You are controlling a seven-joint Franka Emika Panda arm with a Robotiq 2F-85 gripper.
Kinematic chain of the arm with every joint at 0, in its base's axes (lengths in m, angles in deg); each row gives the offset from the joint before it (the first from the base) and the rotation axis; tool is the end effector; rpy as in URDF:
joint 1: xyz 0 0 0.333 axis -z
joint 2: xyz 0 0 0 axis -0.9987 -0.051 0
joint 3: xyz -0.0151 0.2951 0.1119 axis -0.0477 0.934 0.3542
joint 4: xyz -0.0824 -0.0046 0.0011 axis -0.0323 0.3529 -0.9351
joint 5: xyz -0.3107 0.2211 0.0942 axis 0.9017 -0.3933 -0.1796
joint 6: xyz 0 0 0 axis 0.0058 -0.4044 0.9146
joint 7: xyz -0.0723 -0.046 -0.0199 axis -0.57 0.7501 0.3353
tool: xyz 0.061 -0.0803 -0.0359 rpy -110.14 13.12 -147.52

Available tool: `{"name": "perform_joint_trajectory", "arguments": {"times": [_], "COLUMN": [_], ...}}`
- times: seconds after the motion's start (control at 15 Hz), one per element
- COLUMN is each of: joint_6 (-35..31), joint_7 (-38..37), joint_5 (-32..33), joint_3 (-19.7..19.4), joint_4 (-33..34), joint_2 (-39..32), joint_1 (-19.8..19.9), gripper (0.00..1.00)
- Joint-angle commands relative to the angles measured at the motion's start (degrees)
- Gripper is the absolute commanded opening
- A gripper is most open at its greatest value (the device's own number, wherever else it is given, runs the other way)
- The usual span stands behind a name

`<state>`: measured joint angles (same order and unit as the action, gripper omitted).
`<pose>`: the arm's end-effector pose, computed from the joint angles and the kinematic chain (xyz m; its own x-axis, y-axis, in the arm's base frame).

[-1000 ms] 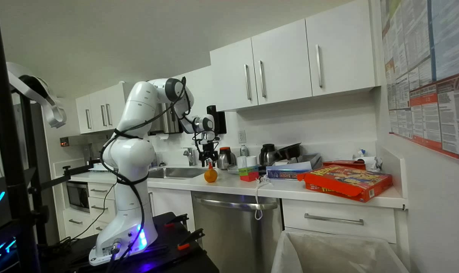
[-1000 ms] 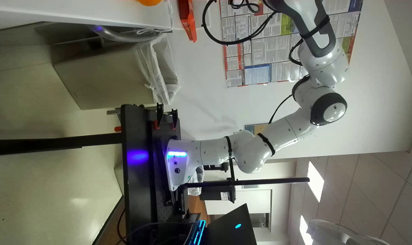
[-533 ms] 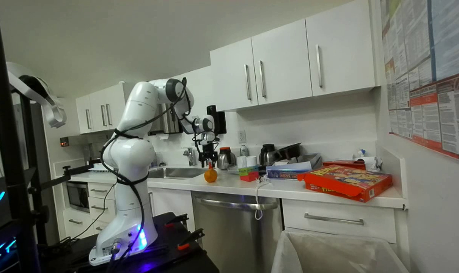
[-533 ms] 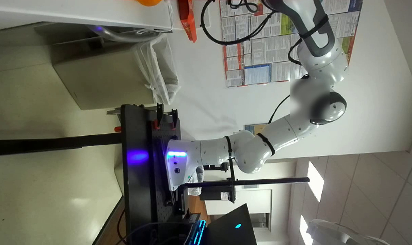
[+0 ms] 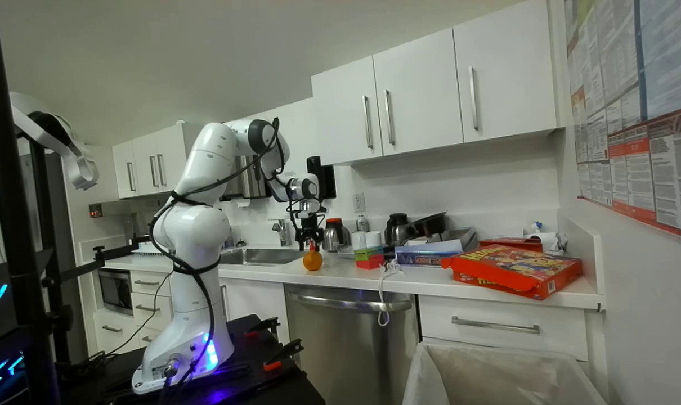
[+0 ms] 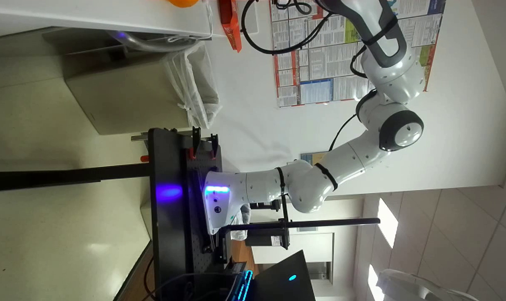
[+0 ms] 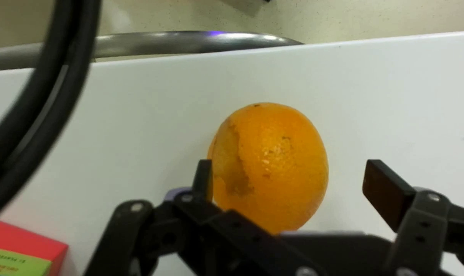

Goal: Put the orange object into the bin

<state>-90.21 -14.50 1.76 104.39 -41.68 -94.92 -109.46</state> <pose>0.5103 0.3728 0.2931 0.8959 0.4189 -0.1479 0.4230 -0.9061 -0.0044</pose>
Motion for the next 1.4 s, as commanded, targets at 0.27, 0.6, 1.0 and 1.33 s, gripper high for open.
{"name": "perform_joint_trajectory", "arguments": {"times": [0.27,0.6,1.0,1.33], "joint_6": [-2.95,-4.11,-4.06,-3.63], "joint_7": [3.11,4.26,6.37,8.82], "joint_5": [-0.36,0.60,1.33,1.42], "joint_3": [-0.39,-0.93,-1.56,-1.57], "joint_4": [0.81,0.30,-0.31,-0.85], "joint_2": [-0.54,-1.27,-1.69,-2.25], "joint_1": [-0.40,-0.42,-0.21,0.17], "gripper": [1.00,1.00,1.00,1.00]}}
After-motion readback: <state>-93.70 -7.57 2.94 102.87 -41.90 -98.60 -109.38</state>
